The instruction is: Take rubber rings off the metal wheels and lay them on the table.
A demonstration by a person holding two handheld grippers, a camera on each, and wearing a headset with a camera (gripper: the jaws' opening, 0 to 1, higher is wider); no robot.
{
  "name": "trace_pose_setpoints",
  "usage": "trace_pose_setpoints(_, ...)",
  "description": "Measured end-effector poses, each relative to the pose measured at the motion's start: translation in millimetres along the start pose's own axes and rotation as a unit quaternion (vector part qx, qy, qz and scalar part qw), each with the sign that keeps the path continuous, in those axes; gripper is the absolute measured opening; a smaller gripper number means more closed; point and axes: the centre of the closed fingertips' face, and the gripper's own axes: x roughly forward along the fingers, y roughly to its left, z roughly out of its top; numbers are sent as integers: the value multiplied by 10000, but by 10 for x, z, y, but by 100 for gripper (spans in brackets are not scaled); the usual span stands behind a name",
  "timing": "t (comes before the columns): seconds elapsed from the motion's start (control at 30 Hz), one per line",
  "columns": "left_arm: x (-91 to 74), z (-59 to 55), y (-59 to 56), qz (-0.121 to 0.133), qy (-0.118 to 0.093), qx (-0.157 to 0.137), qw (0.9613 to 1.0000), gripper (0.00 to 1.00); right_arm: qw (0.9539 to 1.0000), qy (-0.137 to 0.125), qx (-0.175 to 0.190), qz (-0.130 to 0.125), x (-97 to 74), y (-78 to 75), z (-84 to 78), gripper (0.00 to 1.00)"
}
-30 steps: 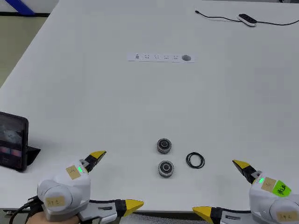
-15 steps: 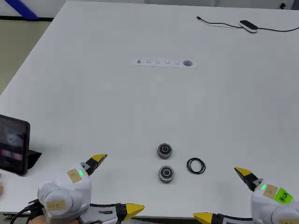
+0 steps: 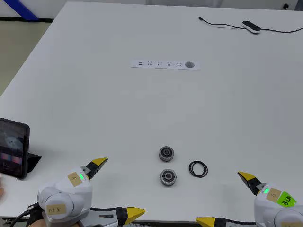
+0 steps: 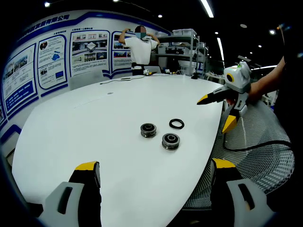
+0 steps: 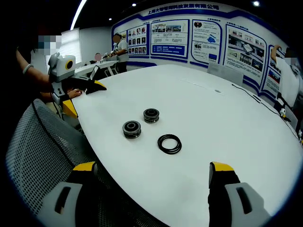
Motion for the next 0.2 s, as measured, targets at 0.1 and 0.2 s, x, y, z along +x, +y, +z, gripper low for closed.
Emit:
trace_pose_setpoints(0.1,8,-2,7,-10,6,1,10000,99,10000,22,12,-5,2,-5,-9,99)
trace_pose_setpoints(0.2,12,3,14,-10,8,7,10000,99,10000,36,22,-20,0,-10,-15,99)
